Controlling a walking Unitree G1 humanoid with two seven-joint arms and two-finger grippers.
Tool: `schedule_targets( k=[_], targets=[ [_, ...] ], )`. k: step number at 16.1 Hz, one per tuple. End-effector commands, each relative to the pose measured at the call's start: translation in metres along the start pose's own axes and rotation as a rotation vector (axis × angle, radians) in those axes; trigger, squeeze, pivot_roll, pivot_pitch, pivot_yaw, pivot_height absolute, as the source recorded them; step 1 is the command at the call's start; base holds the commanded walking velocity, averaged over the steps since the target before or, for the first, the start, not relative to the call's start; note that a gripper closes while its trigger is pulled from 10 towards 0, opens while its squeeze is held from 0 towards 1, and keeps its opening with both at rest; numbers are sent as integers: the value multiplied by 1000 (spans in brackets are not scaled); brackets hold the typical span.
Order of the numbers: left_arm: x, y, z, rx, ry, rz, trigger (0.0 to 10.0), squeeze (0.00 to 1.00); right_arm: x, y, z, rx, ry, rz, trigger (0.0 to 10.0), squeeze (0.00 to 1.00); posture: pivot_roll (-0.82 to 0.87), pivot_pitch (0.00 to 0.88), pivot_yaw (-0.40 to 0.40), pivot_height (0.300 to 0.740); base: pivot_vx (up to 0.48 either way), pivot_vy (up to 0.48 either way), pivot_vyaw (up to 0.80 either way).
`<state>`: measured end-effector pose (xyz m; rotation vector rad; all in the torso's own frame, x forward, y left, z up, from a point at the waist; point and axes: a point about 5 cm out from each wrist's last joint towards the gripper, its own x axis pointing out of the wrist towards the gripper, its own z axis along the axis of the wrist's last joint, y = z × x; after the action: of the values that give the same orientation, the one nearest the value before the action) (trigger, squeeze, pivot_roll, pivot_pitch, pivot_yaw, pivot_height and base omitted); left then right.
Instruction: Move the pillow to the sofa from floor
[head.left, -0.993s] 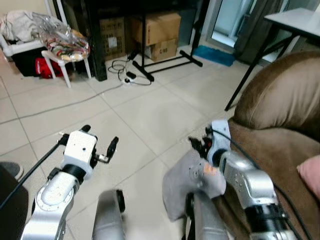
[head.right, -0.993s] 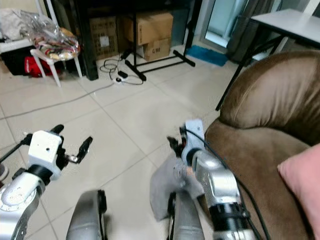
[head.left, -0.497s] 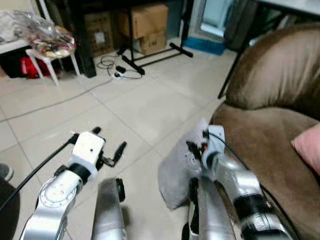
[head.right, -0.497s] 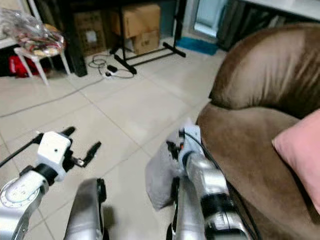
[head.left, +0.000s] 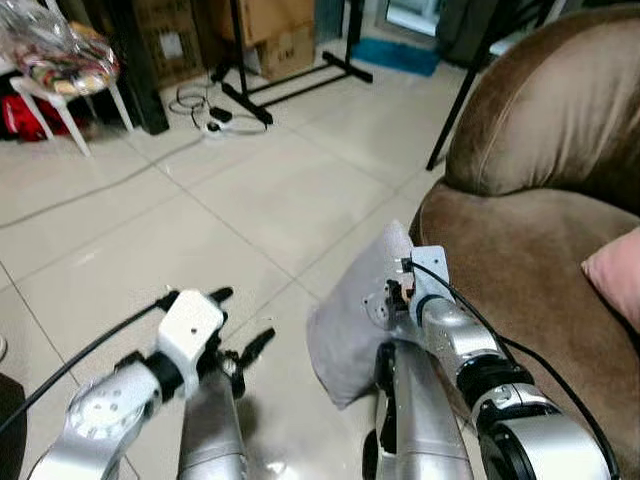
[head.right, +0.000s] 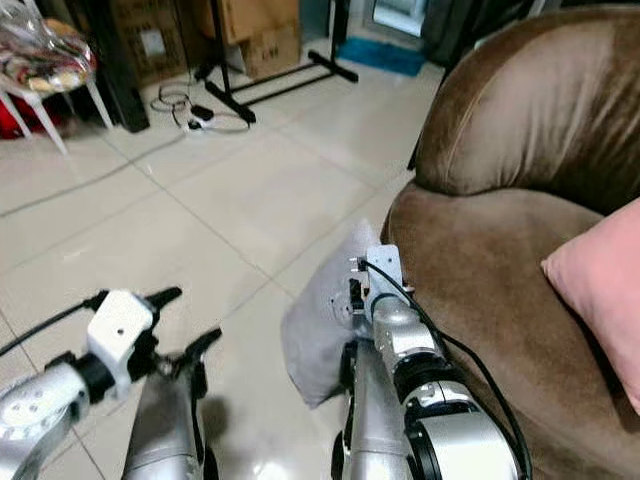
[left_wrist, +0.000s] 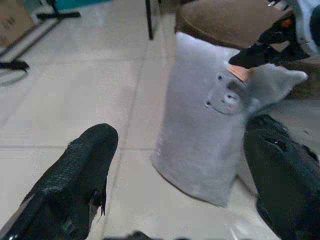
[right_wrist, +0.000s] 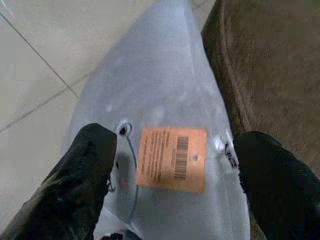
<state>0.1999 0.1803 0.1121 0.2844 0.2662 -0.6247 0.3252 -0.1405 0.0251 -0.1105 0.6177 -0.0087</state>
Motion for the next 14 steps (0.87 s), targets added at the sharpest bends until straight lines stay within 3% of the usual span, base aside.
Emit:
schedule_targets(
  k=[1, 8, 9, 11, 14],
  targets=[
    [-4, -2, 4, 0, -2, -18, 10000, 220, 1, -1, -3, -10, 11, -13, 10000, 0, 79, 166, -44, 476, 0, 0, 0],
    [-26, -12, 10, -3, 32, -46, 10000, 224, 2, -9, -18, -100, 50, -120, 10000, 0, 107, 250, -55, 476, 0, 0, 0],
    [-30, -14, 11, -7, 40, -51, 10000, 220, 2, -8, -19, -79, 53, -117, 8078, 0, 108, 257, -56, 476, 0, 0, 0],
    [-33, -16, 12, -13, 46, -54, 10000, 224, 2, -4, -15, -46, 41, -95, 0, 0, 104, 258, -57, 476, 0, 0, 0],
    [-34, -22, 13, -26, 56, -65, 10000, 224, 3, 0, -12, -34, 26, -66, 0, 0, 102, 264, -62, 476, 0, 0, 0]
  ],
)
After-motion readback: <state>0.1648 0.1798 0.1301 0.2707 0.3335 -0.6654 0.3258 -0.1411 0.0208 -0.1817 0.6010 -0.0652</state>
